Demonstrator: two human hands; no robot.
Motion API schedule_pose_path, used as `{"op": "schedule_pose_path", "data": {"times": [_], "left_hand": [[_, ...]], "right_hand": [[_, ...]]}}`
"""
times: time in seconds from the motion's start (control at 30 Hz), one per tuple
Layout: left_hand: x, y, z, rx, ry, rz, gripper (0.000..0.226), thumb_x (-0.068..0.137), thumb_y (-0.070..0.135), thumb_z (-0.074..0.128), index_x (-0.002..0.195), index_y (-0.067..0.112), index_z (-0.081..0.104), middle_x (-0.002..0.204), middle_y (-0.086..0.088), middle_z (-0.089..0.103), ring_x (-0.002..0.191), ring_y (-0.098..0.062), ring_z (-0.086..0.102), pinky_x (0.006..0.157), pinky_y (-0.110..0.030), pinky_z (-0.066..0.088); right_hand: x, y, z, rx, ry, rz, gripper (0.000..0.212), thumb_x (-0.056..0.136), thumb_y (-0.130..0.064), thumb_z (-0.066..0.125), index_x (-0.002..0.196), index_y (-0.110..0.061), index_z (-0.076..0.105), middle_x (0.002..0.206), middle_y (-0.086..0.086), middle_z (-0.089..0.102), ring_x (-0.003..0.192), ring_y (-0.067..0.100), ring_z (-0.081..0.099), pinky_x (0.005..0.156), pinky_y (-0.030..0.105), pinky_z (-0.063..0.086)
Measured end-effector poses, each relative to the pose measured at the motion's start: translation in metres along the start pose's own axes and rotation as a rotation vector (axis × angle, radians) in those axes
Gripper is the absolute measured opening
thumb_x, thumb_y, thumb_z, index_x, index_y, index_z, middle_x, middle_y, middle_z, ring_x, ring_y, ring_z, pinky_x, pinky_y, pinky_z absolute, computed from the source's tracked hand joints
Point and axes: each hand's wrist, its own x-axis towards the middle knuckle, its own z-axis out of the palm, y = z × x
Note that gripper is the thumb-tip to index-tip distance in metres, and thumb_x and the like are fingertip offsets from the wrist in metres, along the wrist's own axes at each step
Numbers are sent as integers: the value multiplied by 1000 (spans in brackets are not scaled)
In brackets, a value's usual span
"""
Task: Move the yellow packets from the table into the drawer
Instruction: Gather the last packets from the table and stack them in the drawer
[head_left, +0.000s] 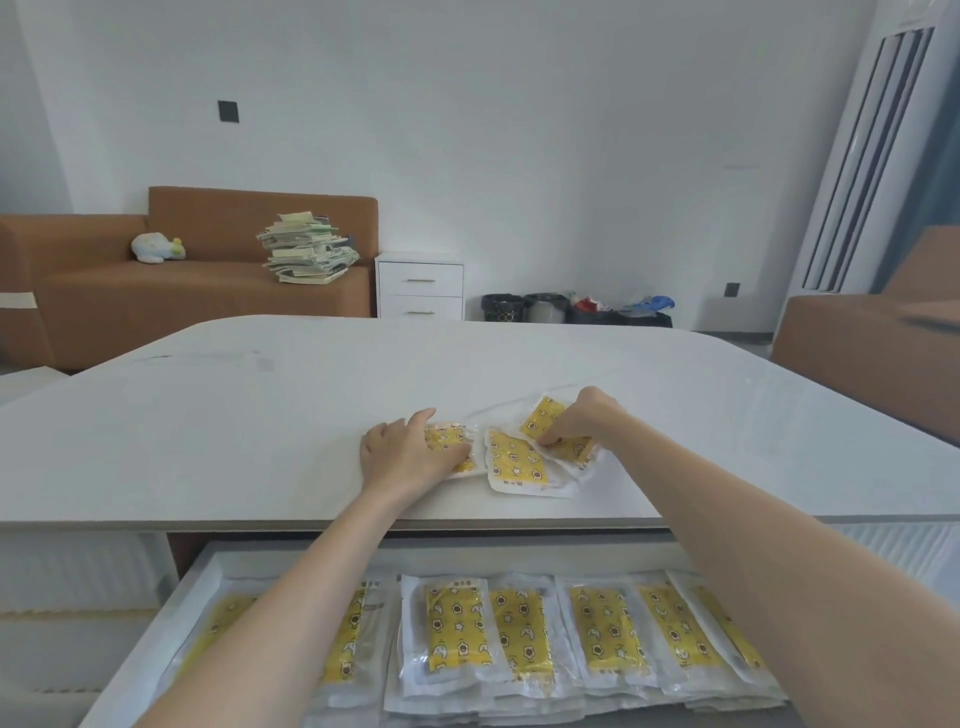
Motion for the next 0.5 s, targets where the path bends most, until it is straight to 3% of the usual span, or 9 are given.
{"op": "schedule_pose_path", "data": {"times": [0.07,0.13,0.2,0.33,0.5], "left_hand": [[-2,1,-2,-25,15,9,73,82,59,56,144,29,32,143,-6,45,136,-32,29,110,-38,25],[-3,1,-4,-37,18,7,75,81,60,57,144,28,31,139,-7,47,133,-32,32,108,-37,27],[-4,0,-4,-47,21,-4,78,80,60,58,145,28,29,136,-8,50,131,-33,34,106,-37,29],[-7,-1,-6,-51,30,-13,79,80,60,59,145,27,28,134,-9,51,130,-34,35,104,-37,31],[-10,-4,-8,-101,41,7,75,81,57,60,143,26,31,136,-8,49,130,-32,36,104,-37,31]], "right_hand": [[-7,0,-1,29,71,-46,40,75,-25,75,99,-11,47,84,2,52,87,21,54,61,25,45],[-14,-2,-5,48,153,-88,24,80,-21,66,91,-11,46,75,0,48,79,21,52,52,23,36],[-20,-7,-8,161,170,-110,18,80,-20,62,82,-11,46,76,2,50,70,20,53,52,24,39],[-36,-16,-5,437,40,-91,16,79,-17,65,77,-10,51,77,6,58,58,17,55,54,24,48],[-46,-14,16,289,63,-89,14,77,-17,58,69,-11,48,74,5,57,61,21,56,64,30,52]]}}
